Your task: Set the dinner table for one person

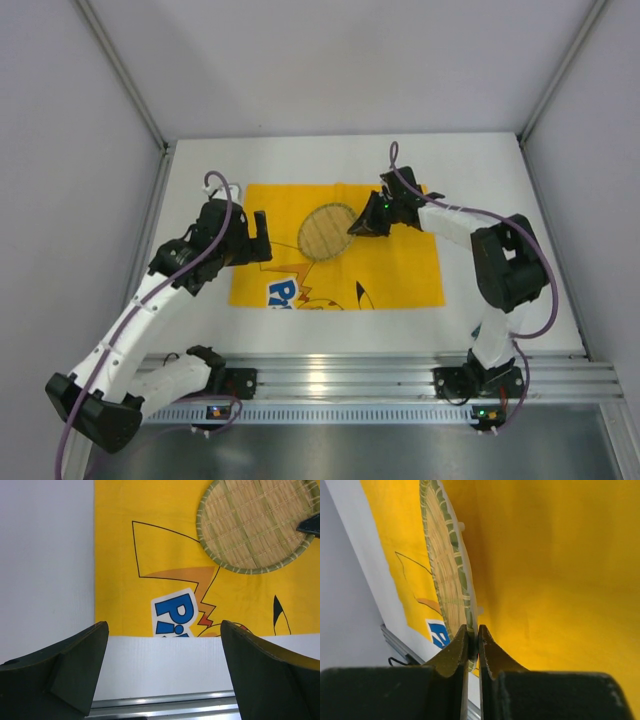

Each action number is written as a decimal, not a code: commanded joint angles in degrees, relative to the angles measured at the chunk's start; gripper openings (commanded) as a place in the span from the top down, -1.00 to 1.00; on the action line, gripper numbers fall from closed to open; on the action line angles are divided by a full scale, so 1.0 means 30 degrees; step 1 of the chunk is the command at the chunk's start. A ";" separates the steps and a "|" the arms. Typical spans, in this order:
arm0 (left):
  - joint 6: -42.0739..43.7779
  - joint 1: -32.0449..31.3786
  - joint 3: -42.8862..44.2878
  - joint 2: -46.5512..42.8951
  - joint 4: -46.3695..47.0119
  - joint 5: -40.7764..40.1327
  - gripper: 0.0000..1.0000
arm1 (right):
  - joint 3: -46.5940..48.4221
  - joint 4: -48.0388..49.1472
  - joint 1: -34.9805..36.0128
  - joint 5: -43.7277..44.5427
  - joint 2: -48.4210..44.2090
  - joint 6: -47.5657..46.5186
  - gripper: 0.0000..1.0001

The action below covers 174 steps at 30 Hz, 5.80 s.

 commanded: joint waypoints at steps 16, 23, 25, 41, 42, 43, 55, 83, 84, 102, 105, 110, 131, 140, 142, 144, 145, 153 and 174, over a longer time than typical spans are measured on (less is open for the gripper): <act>-0.0233 0.0197 -0.0577 -0.1081 -0.0778 -0.0547 -0.98 | 0.0600 -0.3953 -0.0478 0.2142 -0.1477 -0.3756 -0.07; 0.0001 0.0227 -0.0664 -0.0437 -0.0047 -0.0079 -0.98 | 0.0929 -0.7908 -0.2612 0.3721 -0.6336 -0.5924 -0.23; 0.0030 0.0256 -0.0869 -0.0349 0.0305 0.0184 -0.98 | -0.0271 -0.8732 -0.4719 0.4804 -0.8299 -0.6306 -0.29; 0.0938 0.0285 0.0302 0.2114 0.1861 0.2295 -0.98 | -0.7981 -1.0933 -1.7176 1.0285 -0.8804 -0.5691 -0.26; 0.0938 0.0285 0.0331 0.2113 0.1802 0.2266 -0.98 | -0.7807 -1.0962 -1.7410 1.0489 -0.8833 -0.5633 -0.26; 0.0880 0.0285 0.0303 0.1852 0.1743 0.2324 -0.98 | -0.7689 -1.0962 -1.7500 1.0723 -0.8891 -0.5604 -0.25; -0.0409 0.0285 -0.1484 -0.1021 0.0953 0.1739 -0.98 | -0.8097 -0.9325 -1.8321 1.1693 -0.6697 -0.5662 -0.01; -0.2196 0.0285 -0.3331 -0.3013 0.0219 0.1094 -0.98 | 0.6636 -1.3159 -0.7628 1.4761 0.1599 -0.7595 -0.31; -0.2196 0.0285 -0.3330 -0.3014 0.0219 0.1036 -0.98 | 0.6726 -1.3247 -0.7627 1.5088 0.1394 -0.7712 -0.44; -0.0879 0.0286 -0.2393 -0.0233 0.1597 0.1797 -0.98 | 0.3240 -1.1344 -0.6778 1.0611 -0.1628 -0.6338 -0.01; -0.0674 0.0285 -0.2247 -0.0172 0.1567 0.1709 -0.98 | 0.3269 -1.0963 -0.6427 1.0228 -0.1129 -0.5839 0.02; -0.0702 0.0314 -0.2422 -0.0523 0.1275 0.1416 -0.98 | 0.3475 -1.0670 -0.5928 1.0549 0.0131 -0.5604 0.03; -0.1259 0.0315 -0.3300 -0.1169 0.0834 0.0742 -0.98 | 0.2187 -0.9267 -0.7246 1.1371 0.1891 -0.5281 0.12; -0.1200 0.0315 -0.3565 -0.0175 0.1391 0.0859 -0.98 | 0.1190 -0.8094 -0.8213 1.0815 0.1422 -0.5252 0.19; -0.1200 0.0315 -0.3565 -0.0114 0.1421 0.0859 -0.98 | 0.1073 -0.7887 -0.8301 1.0726 0.1130 -0.5164 0.19; -0.1230 0.0315 -0.3594 -0.0056 0.1421 0.0830 -0.98 | 0.0868 -0.7245 -0.8301 1.0113 0.0895 -0.5106 0.17; -0.1230 0.0315 -0.3594 0.0003 0.1392 0.0772 -0.97 | 0.0722 -0.7039 -0.8910 0.9937 0.0720 -0.4990 0.16; -0.1317 0.0315 -0.3565 0.0237 0.1274 0.0537 -0.98 | 0.0926 -0.7183 -0.9356 1.0286 0.1421 -0.4666 0.24; -0.0820 0.0315 -0.2805 0.0824 0.0777 0.0773 -0.97 | 0.8889 -1.2307 -0.9767 1.5795 0.1014 -0.6804 1.00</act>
